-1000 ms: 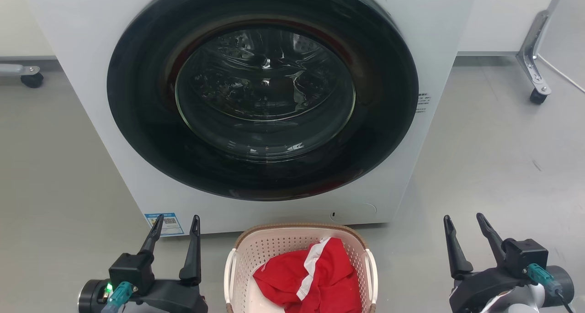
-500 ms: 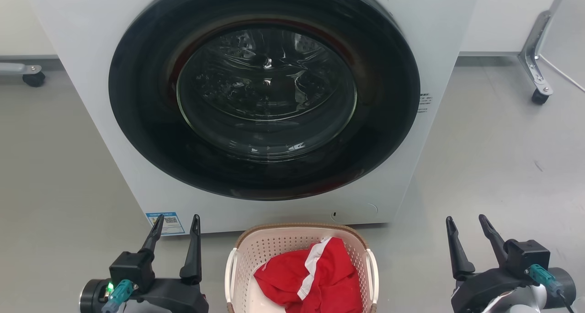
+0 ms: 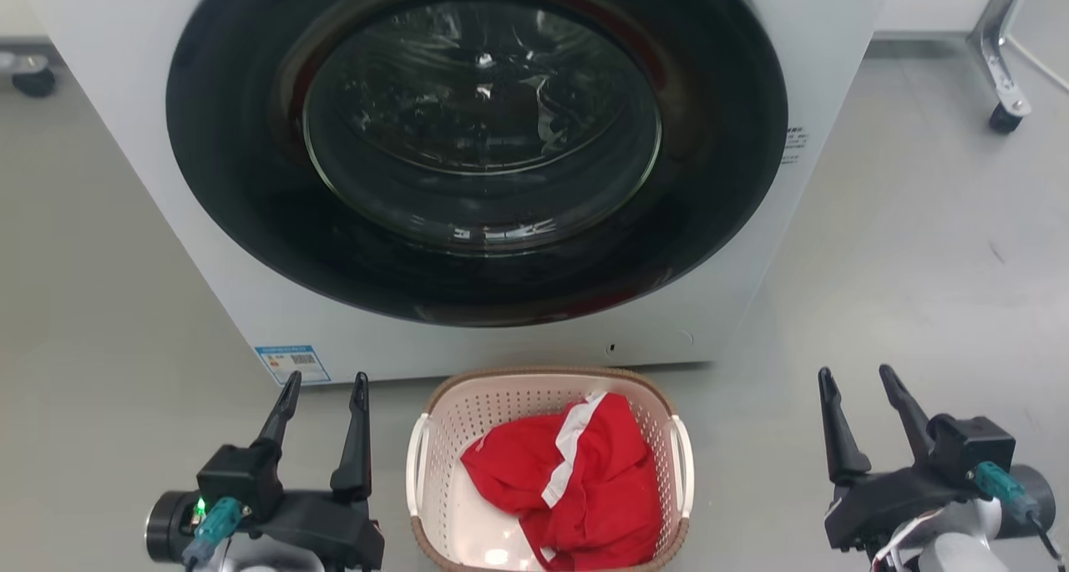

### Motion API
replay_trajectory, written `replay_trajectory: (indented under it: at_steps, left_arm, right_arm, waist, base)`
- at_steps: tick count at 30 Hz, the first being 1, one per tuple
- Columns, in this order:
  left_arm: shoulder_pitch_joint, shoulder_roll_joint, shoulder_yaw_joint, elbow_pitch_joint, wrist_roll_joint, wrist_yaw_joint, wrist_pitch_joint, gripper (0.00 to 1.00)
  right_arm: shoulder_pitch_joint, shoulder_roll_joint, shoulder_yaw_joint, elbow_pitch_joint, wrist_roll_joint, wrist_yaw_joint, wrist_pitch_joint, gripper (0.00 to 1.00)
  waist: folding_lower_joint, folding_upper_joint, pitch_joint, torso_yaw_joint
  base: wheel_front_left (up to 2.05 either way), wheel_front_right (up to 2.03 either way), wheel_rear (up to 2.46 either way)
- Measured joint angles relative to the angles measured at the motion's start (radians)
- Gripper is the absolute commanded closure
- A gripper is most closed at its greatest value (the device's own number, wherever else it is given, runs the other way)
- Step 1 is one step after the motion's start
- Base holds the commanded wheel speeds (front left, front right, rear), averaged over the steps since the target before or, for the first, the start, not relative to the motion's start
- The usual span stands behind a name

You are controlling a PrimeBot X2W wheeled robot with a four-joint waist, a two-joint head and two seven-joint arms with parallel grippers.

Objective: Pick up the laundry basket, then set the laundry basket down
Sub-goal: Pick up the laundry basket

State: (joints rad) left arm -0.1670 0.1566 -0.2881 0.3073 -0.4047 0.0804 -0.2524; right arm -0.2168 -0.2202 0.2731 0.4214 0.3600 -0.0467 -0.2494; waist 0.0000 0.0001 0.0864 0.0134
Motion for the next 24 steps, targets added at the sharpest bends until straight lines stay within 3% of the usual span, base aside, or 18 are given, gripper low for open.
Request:
replay_trajectory:
  at_steps: [24]
  left_arm:
    - [-0.223, -0.008, 0.016, 0.022, -0.019, -0.021, 0.042, 0.0]
  right_arm:
    - [-0.221, 0.017, -0.007, 0.02, -0.001, 0.003, 0.0, 0.0]
  waist:
    - [0.0002, 0.0001, 0.312, -0.01]
  base:
    - [0.0, 0.0, 0.0]
